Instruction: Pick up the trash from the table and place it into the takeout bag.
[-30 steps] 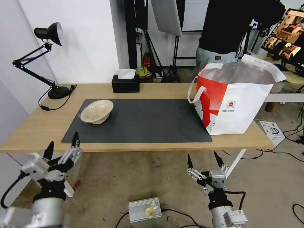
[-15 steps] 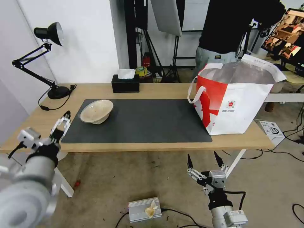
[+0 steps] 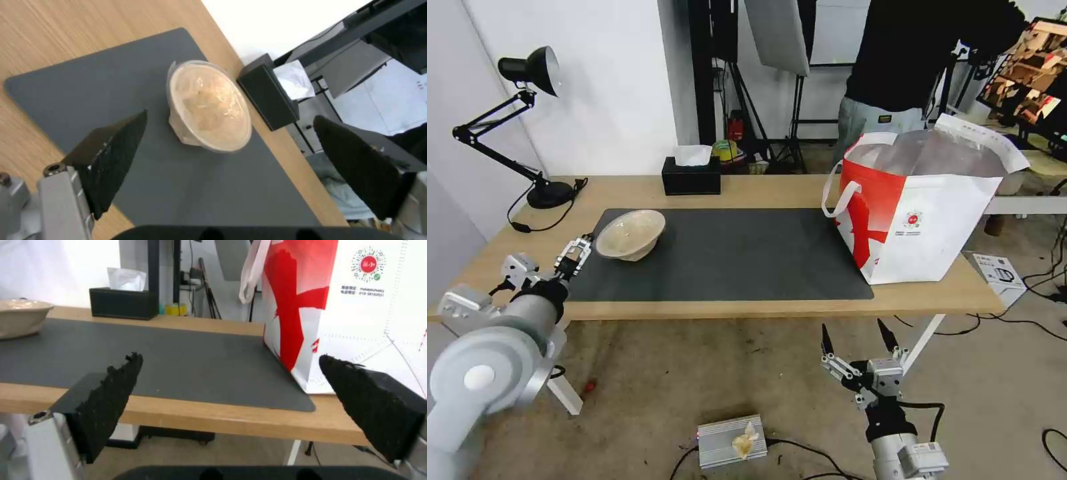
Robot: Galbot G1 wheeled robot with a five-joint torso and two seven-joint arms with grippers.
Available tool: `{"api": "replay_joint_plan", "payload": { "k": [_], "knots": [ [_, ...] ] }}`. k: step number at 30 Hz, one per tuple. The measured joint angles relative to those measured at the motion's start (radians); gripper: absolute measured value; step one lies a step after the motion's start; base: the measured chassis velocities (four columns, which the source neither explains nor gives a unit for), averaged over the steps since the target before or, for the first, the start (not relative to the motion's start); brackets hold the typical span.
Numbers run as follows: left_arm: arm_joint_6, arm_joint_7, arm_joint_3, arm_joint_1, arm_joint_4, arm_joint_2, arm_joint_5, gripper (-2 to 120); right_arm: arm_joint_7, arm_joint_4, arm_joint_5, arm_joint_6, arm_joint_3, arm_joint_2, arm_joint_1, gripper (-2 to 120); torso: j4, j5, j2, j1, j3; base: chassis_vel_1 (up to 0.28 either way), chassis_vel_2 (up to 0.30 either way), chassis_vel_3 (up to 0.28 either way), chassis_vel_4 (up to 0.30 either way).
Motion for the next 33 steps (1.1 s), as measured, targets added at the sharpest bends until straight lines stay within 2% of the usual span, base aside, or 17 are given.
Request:
{"api": "replay_joint_plan", "payload": {
  "k": [12, 20, 33],
  "knots": [
    [0.005, -0.021, 0.006, -0.024, 0.068, 0.022, -0.008, 100, 0.000, 0.000, 0.000, 0.000, 0.000, 0.000, 0.000, 100, 0.0000, 0.0001, 0.000, 0.000, 0.000, 0.000, 0.000, 0.000, 0.000],
    [0.019, -0.055, 0.059, -0.079, 0.116, 0.034, -0.013, 100, 0.000, 0.000, 0.000, 0.000, 0.000, 0.000, 0.000, 100, 0.0000, 0.0001, 0.000, 0.000, 0.000, 0.000, 0.000, 0.000, 0.000],
    [0.032, -0.061, 0.128, -0.162, 0.174, 0.050, -0.038, 100, 0.000, 0.000, 0.000, 0.000, 0.000, 0.000, 0.000, 100, 0.0000, 0.0001, 0.000, 0.000, 0.000, 0.000, 0.000, 0.000, 0.000]
  ]
}}
